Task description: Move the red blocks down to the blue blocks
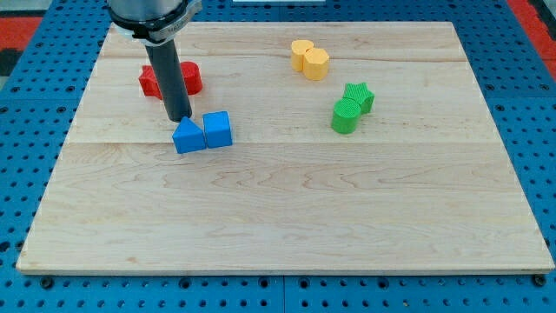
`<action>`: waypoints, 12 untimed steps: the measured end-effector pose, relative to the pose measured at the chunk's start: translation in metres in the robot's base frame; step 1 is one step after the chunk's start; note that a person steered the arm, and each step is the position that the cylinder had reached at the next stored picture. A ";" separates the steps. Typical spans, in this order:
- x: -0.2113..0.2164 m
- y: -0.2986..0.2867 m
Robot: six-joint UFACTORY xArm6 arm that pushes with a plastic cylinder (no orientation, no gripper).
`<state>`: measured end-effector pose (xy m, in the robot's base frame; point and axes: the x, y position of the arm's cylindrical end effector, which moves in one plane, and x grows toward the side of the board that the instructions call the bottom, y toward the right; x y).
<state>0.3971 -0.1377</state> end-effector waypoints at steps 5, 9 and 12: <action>-0.134 -0.032; -0.098 0.013; 0.049 0.134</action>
<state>0.4465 -0.0033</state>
